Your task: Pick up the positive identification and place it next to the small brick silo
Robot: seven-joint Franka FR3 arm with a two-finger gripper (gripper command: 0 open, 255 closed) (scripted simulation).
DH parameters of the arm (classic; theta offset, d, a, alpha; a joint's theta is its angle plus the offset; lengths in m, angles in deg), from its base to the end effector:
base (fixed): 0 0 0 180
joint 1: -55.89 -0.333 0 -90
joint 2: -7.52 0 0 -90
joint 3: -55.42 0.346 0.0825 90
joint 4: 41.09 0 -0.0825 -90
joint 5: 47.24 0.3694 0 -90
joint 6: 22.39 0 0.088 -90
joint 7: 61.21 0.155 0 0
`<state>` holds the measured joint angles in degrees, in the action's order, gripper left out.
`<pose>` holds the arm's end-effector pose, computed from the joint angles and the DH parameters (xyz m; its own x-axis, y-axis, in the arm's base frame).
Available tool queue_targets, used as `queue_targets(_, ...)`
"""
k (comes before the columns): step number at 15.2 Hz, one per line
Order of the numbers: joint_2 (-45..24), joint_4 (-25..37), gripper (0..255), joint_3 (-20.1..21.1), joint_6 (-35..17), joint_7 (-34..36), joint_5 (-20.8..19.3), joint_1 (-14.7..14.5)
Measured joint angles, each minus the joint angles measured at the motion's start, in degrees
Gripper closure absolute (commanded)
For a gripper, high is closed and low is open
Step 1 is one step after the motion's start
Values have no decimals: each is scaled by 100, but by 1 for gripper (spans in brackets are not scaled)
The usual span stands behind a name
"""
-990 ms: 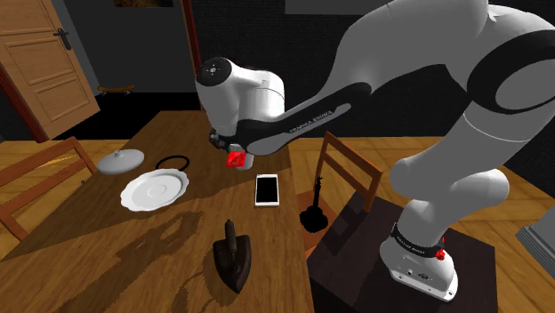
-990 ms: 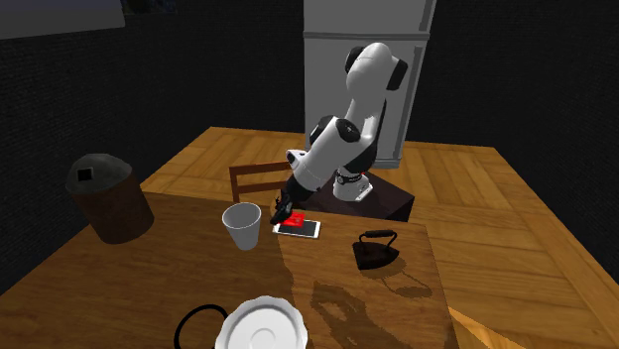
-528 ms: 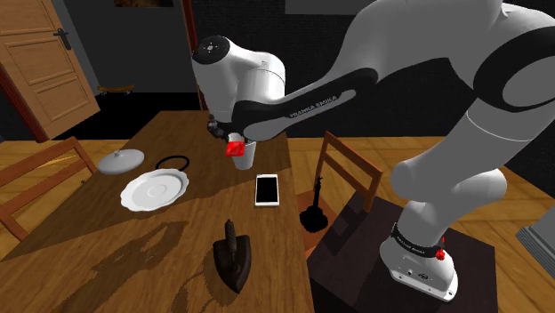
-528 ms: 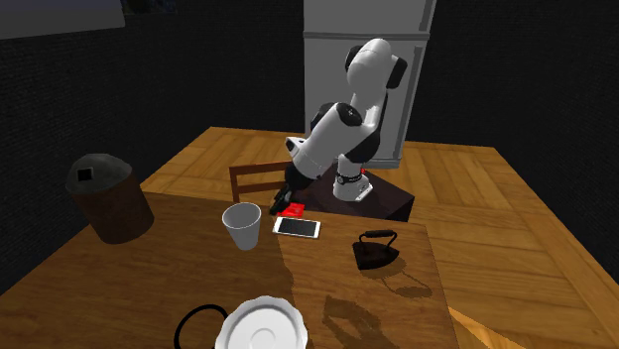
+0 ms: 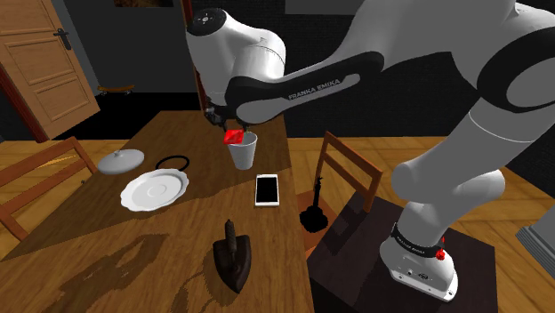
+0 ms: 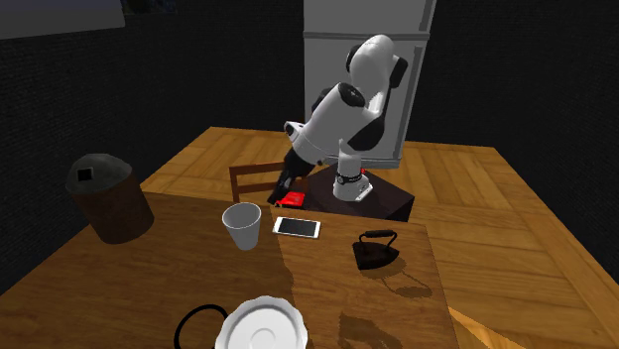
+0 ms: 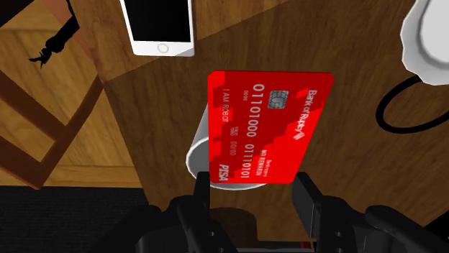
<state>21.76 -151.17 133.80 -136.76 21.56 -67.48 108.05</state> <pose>0.4917 0.2482 0.5195 0.5532 -0.6251 0.5506 -0.7512 -0.6600 0.0054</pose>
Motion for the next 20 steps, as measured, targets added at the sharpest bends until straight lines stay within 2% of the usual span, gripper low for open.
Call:
queue_targets(2,44,90,255,-155,104,-97,62,-121)
queue_targets(12,22,819,255,-246,767,-422,130,-133)
queue_targets(20,-129,1524,255,38,1346,-607,44,156)
